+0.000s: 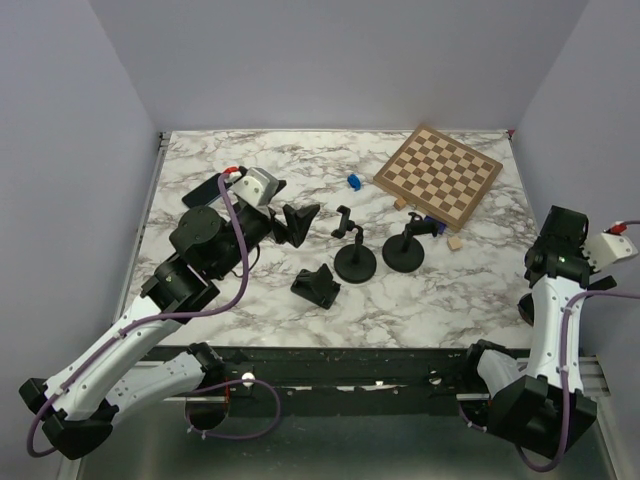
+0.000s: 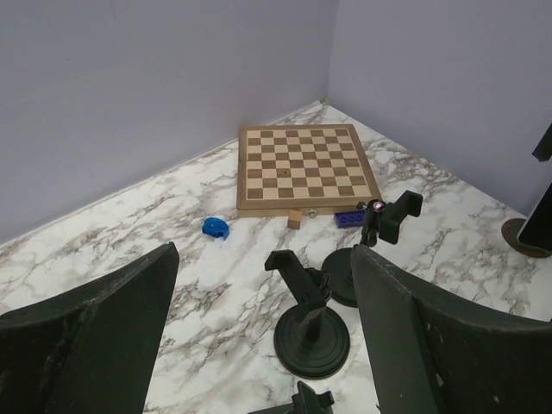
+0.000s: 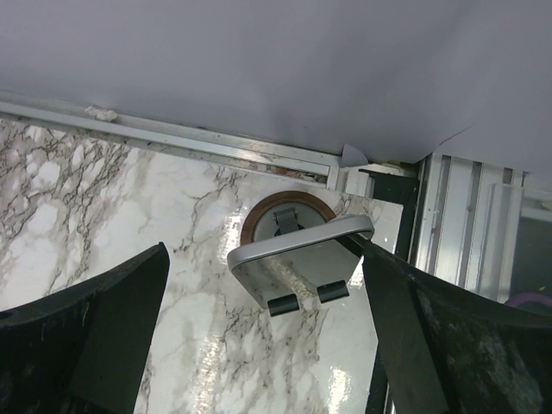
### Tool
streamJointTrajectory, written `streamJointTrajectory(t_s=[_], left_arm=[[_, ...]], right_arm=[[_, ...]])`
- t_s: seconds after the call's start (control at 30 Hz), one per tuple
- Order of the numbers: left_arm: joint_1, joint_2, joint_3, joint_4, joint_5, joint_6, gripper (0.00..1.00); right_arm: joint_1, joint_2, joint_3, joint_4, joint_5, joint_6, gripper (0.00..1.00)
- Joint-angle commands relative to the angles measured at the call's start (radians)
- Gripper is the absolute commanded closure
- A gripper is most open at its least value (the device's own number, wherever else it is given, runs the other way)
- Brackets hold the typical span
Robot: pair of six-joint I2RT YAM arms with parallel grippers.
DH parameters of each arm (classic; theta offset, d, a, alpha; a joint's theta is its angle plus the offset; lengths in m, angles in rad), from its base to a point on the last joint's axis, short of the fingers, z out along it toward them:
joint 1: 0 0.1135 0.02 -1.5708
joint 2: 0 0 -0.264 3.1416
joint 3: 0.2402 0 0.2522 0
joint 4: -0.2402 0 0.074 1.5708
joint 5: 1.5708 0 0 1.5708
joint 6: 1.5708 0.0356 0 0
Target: Remove the phone from the phone stand
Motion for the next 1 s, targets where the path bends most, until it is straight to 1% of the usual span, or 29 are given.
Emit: streamJointTrajectory(t_s=[0.0,0.17,0.23,0.3,0.47,0.6,0.7,0.73,0.77,0.83,0.9,0.97], left_arm=[[-0.011,-0.014,-0.002,0.014,0.003,-0.008,0.11],[-0.015,-0.025,-0.001,0.014,0.008,-0.015,0.11],[-0.017,-0.027,-0.002,0.014,0.004,-0.014,0.11],[-0.02,-0.031,-0.004,0.015,0.001,-0.011,0.11],[-0.029,-0.023,-0.007,0.018,-0.006,-0.009,0.1],[-0.034,-0.018,-0.006,0.015,-0.009,-0.006,0.1],[-0.04,-0.02,-0.007,0.015,-0.015,0.0,0.1],[-0.039,-0.02,-0.007,0.015,-0.018,0.002,0.1],[-0.039,-0.02,-0.007,0.015,-0.019,0.004,0.1],[-0.041,-0.019,-0.009,0.016,-0.02,0.004,0.1],[-0.042,-0.016,-0.007,0.015,-0.018,0.004,0.1],[-0.043,-0.016,-0.008,0.015,-0.019,0.004,0.1]], right_arm=[[-0.009,-0.011,-0.001,0.018,-0.038,-0.082,0.0],[-0.009,0.024,0.053,-0.059,0.016,-0.082,0.0],[-0.008,0.03,0.1,-0.079,0.008,-0.1,0.0],[-0.008,0.071,0.153,-0.124,-0.012,-0.104,0.0],[-0.008,0.133,0.259,-0.244,-0.038,-0.022,0.0],[-0.008,0.145,0.275,-0.28,-0.084,0.039,0.0],[-0.009,0.149,0.299,-0.334,-0.083,0.14,0.0],[-0.008,0.165,0.315,-0.389,-0.061,0.219,0.0],[-0.009,0.19,0.347,-0.445,-0.034,0.303,0.0],[-0.008,0.252,0.408,-0.54,0.002,0.395,0.0],[-0.008,0.308,0.446,-0.632,0.039,0.52,0.0],[-0.008,0.353,0.452,-0.669,0.048,0.579,0.0]])
